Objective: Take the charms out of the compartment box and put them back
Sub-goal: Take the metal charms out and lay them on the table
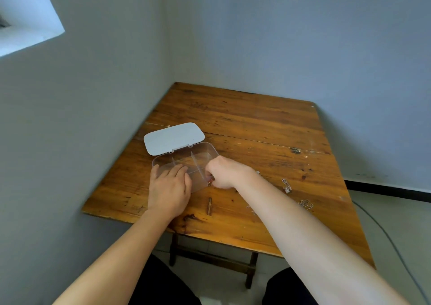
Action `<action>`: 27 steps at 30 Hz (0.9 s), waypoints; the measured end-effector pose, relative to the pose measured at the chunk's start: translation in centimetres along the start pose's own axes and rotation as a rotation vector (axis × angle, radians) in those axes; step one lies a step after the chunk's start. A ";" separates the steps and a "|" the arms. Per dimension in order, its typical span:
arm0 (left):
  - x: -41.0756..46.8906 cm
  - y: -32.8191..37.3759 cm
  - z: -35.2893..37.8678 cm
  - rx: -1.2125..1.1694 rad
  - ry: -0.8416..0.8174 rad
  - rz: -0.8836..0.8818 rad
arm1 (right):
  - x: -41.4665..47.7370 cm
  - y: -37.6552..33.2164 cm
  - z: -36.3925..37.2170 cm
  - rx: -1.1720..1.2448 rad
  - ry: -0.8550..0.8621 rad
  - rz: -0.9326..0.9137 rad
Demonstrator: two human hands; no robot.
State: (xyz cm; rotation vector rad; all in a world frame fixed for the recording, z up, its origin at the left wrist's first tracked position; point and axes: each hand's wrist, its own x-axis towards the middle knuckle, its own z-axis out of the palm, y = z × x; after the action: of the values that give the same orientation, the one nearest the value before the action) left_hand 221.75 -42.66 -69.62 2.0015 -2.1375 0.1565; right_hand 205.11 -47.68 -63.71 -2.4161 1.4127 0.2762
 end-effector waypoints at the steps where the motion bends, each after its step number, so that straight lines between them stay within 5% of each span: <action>1: 0.0 0.0 0.1 -0.003 -0.004 0.000 | 0.4 0.0 -0.4 -0.010 -0.035 0.001; 6: 0.1 0.0 0.1 -0.015 -0.005 -0.015 | 1.2 0.7 -1.2 0.109 -0.062 0.002; 14: 0.1 0.0 0.0 0.015 -0.017 -0.005 | -0.6 2.7 0.2 0.502 0.198 -0.029; 22: 0.2 -0.4 -0.2 -0.047 -0.041 0.006 | -4.4 4.3 -0.7 1.276 0.517 0.093; 27: 0.4 0.2 -1.4 -0.113 0.001 -0.034 | -7.0 7.9 -0.9 1.501 0.701 0.226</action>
State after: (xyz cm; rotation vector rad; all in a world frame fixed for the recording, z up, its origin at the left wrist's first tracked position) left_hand 221.62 -42.69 -68.15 1.9720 -2.0614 0.0307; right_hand 194.82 -45.94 -62.06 -1.0585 1.2821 -1.2332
